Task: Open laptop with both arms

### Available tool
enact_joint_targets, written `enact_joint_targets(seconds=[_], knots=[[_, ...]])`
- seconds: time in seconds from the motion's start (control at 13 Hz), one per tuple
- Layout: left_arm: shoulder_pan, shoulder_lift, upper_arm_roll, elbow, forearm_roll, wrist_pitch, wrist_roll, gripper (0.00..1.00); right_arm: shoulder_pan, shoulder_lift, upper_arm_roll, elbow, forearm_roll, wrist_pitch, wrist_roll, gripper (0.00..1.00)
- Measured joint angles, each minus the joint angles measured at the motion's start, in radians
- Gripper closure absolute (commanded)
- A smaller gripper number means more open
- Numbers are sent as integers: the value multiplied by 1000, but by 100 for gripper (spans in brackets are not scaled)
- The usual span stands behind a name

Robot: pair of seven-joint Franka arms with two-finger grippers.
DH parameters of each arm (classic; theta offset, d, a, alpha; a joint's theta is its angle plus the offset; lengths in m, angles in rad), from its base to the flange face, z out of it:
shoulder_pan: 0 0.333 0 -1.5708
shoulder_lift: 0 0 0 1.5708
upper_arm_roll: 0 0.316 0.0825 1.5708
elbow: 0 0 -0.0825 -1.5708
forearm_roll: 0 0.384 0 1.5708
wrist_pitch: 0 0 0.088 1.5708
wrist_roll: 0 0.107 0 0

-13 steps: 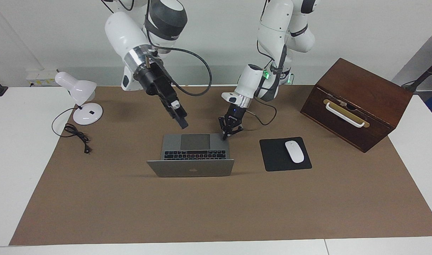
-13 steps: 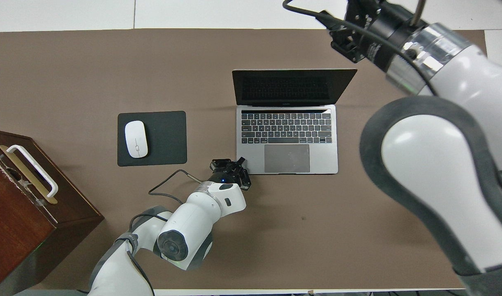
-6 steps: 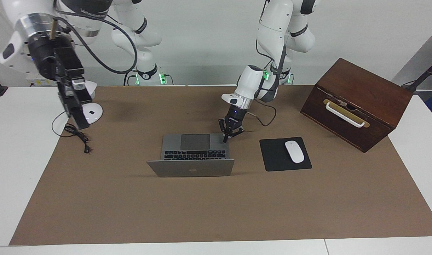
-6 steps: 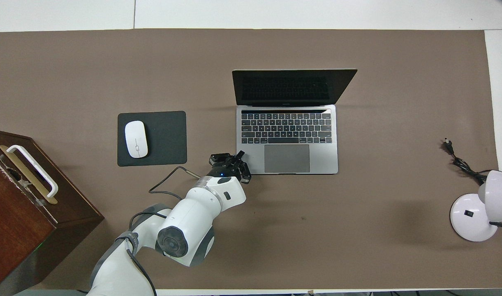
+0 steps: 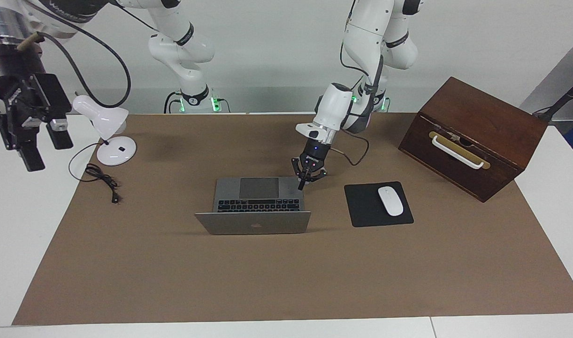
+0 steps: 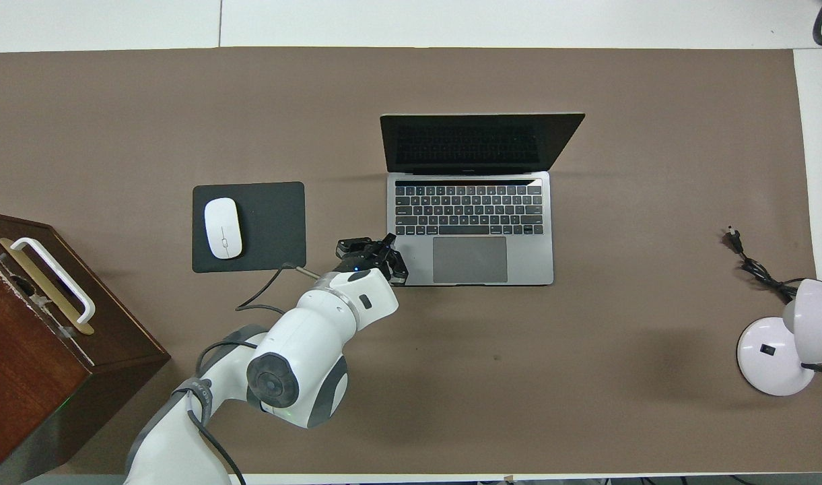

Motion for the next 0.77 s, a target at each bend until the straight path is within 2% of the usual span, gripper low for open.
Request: enact_joint_targets(seconds=[0.39, 0.62, 0.77], knots=[[88, -100, 6, 25, 0, -207, 1, 100, 4, -100, 5, 15, -254, -357, 0, 0], [145, -122, 11, 81, 1, -362, 34, 100, 5, -152, 19, 4, -334, -607, 10, 0], [196, -126, 15, 117, 1, -451, 114, 100, 4, -190, 19, -57, -374, -703, 16, 0]])
